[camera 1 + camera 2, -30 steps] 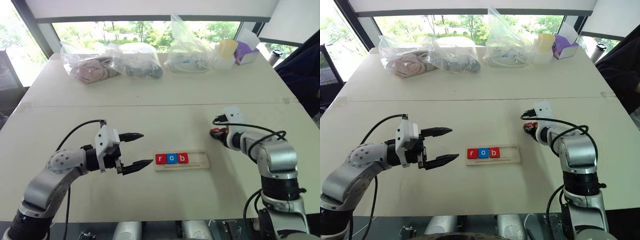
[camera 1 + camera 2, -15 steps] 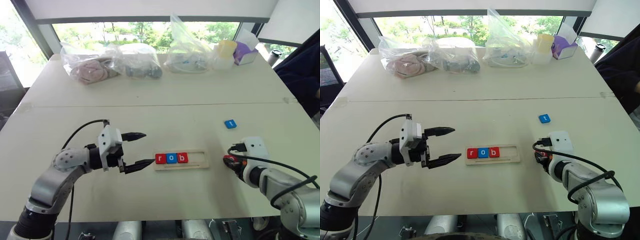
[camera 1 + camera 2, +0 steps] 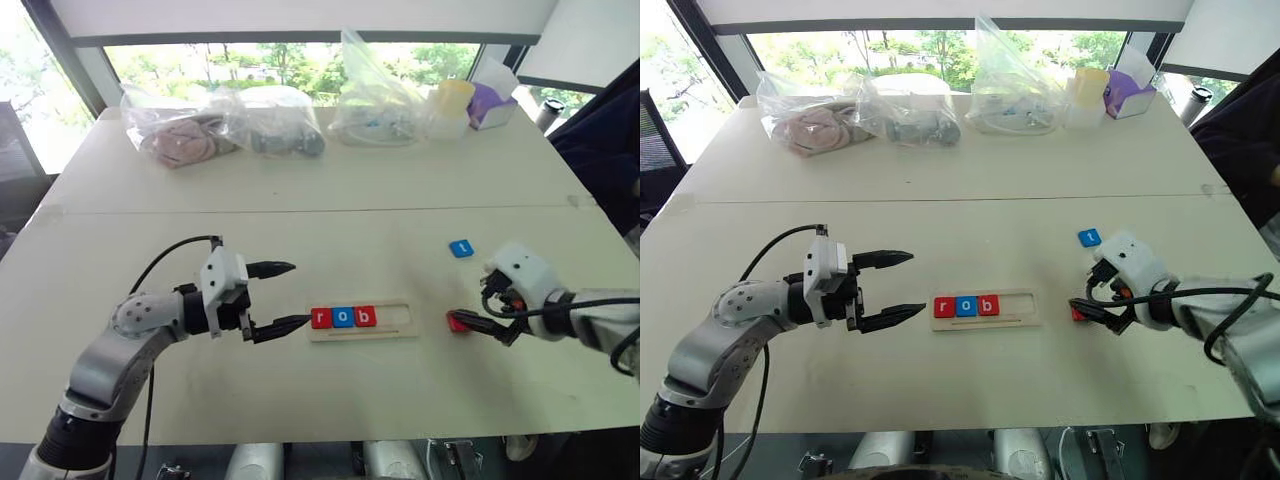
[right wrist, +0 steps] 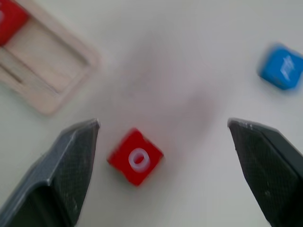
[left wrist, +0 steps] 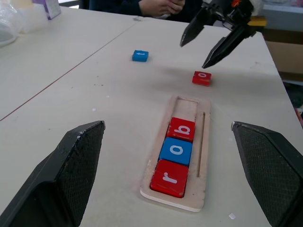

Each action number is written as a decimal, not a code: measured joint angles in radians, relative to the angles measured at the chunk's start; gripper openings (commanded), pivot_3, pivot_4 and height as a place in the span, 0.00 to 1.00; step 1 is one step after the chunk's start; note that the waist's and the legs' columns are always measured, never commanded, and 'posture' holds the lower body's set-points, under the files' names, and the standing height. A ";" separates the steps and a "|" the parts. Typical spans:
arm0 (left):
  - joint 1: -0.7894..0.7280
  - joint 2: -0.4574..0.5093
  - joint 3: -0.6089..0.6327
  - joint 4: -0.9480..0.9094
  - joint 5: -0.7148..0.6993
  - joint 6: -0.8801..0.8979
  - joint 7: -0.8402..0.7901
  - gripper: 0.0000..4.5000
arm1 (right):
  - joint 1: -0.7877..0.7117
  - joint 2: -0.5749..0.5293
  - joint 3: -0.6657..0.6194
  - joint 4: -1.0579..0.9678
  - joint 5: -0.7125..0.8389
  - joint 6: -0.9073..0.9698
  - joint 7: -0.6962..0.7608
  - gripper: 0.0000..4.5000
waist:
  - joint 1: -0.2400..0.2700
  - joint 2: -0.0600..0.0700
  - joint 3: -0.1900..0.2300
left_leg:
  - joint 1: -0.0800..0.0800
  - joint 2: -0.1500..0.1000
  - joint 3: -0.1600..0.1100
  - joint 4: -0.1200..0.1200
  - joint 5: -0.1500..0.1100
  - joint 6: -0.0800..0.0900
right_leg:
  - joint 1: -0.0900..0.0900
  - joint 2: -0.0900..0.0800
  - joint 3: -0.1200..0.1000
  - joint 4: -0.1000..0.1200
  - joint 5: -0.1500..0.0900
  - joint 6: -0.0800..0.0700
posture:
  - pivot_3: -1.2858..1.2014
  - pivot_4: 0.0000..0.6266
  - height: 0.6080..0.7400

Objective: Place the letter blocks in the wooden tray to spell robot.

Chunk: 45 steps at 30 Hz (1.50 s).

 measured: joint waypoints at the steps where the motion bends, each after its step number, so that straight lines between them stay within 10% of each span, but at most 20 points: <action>1: 0.001 0.001 0.000 -0.001 -0.001 0.002 -0.001 1.00 | -0.004 -0.014 0.016 0.052 -0.014 -0.079 0.059 0.99 | 0.000 0.000 0.000 | 0.000 0.000 0.000 0.000 0.000 0.000 | 0.000 0.000 0.000 0.000 0.000 0.000 | 0.52 0.24 1.00; 13: 0.012 0.031 0.013 -0.046 -0.061 0.044 -0.003 1.00 | -0.075 0.011 0.189 0.481 -0.176 -0.622 0.404 0.99 | 0.001 0.000 0.000 | 0.001 0.000 -0.002 0.002 0.000 0.000 | 0.000 -0.001 0.001 0.002 0.001 0.002 | 0.52 0.24 1.00; 21: 0.012 0.041 0.021 -0.053 -0.069 0.049 -0.002 1.00 | -0.102 0.069 0.192 0.512 -0.209 -0.664 0.388 0.24 | 0.001 0.000 0.000 | 0.005 0.000 -0.003 0.001 0.000 0.000 | 0.004 -0.001 0.001 0.002 0.000 0.000 | 0.52 0.24 1.00; 45: 0.036 0.040 0.025 -0.097 -0.069 0.064 0.026 1.00 | -0.333 0.227 0.416 0.319 -0.279 -0.587 0.413 0.24 | 0.003 0.001 0.000 | 0.004 -0.001 -0.003 0.003 0.000 0.000 | 0.004 -0.004 0.000 0.002 0.001 0.000 | 0.52 0.24 1.00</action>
